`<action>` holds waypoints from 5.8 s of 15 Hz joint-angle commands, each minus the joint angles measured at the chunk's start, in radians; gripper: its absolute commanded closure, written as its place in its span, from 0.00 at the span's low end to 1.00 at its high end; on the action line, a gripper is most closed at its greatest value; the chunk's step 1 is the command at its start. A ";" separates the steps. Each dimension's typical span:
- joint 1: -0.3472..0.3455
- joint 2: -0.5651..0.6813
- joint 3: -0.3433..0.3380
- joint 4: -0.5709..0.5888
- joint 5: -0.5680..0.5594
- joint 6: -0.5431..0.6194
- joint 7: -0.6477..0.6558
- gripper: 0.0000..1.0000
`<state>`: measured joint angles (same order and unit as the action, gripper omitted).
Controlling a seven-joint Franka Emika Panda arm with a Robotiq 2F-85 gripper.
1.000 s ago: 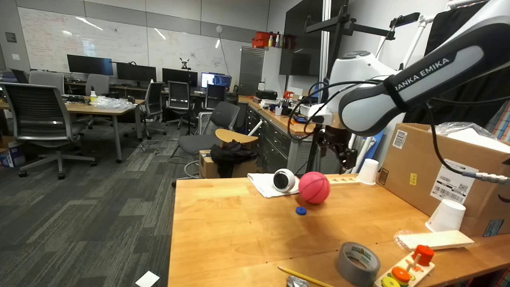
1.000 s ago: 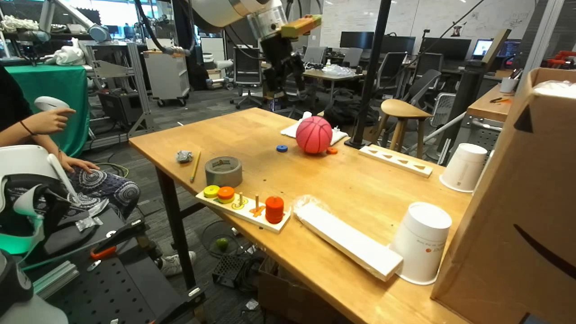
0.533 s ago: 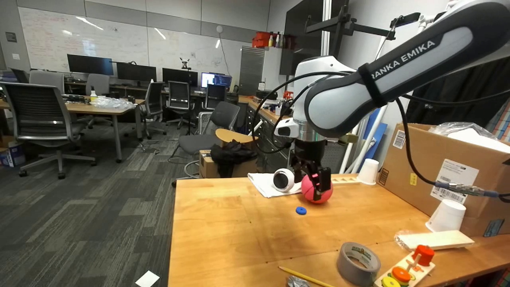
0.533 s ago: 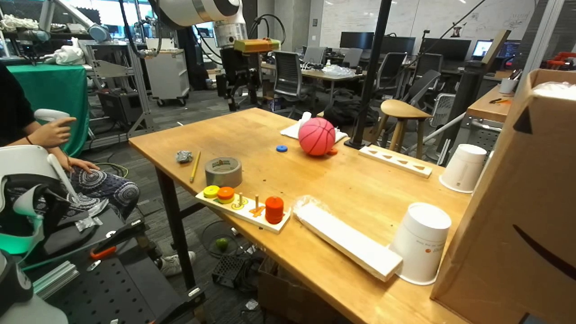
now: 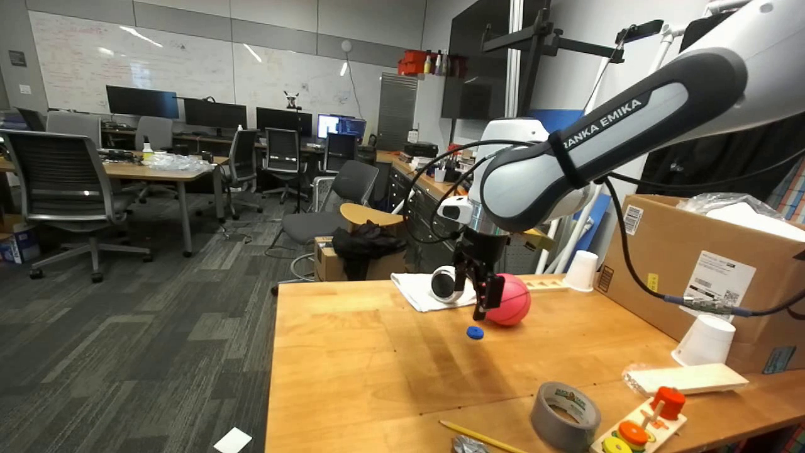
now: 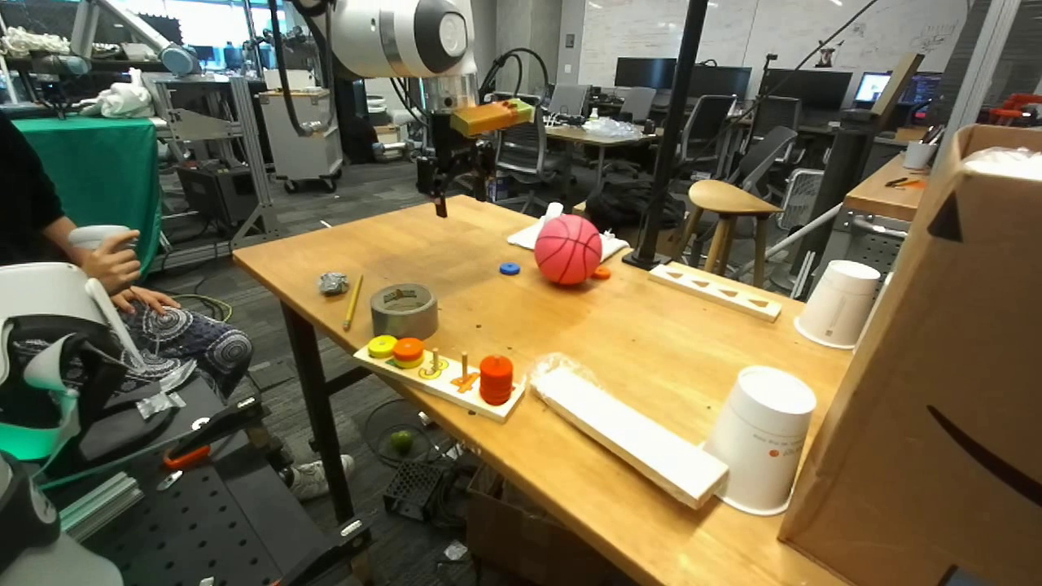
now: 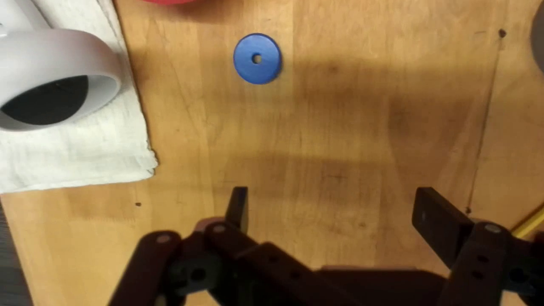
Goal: Move the ball to the right
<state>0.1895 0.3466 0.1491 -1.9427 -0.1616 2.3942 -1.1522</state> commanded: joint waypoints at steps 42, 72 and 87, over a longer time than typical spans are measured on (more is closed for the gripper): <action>-0.108 -0.073 -0.071 -0.037 -0.490 -0.455 0.258 0.00; -0.232 0.036 -0.195 0.126 -1.001 -0.312 0.418 0.00; -0.285 -0.073 -0.065 0.032 -0.109 -0.409 -0.243 0.00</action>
<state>-0.0685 0.3071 0.0774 -1.9014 -0.3782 2.0432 -1.2173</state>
